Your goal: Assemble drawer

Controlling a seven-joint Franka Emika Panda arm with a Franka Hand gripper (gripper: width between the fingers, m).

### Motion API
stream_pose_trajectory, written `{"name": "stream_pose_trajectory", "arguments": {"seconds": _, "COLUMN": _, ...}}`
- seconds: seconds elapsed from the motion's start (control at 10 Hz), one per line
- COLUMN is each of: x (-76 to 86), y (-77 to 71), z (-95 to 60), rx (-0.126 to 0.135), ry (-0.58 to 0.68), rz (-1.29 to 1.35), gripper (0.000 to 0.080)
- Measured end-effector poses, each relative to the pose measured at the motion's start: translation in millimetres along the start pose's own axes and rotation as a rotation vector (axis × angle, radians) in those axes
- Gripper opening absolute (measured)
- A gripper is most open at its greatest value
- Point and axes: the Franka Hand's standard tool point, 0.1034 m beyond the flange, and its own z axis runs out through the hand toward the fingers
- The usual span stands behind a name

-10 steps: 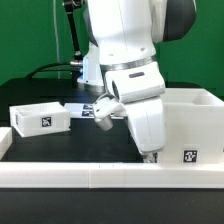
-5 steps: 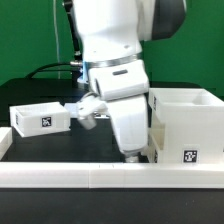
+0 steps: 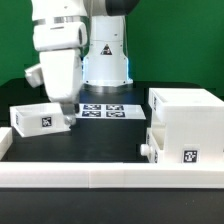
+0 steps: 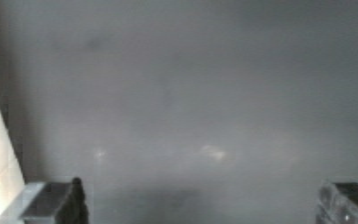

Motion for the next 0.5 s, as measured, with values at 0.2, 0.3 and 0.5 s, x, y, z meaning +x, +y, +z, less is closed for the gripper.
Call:
{"name": "stream_pose_trajectory", "arguments": {"seconds": 0.2, "x": -8.9, "y": -20.5, "z": -5.1, "rx": 0.007, "ry": -0.012, "rz": 0.016, "gripper": 0.0649}}
{"name": "stream_pose_trajectory", "arguments": {"seconds": 0.3, "x": -8.8, "y": -19.5, "z": -4.2, "rx": 0.007, "ry": -0.011, "rz": 0.027, "gripper": 0.0649}}
{"name": "stream_pose_trajectory", "arguments": {"seconds": 0.5, "x": -8.9, "y": -19.7, "z": -3.9, "rx": 0.007, "ry": -0.011, "rz": 0.057, "gripper": 0.0649}}
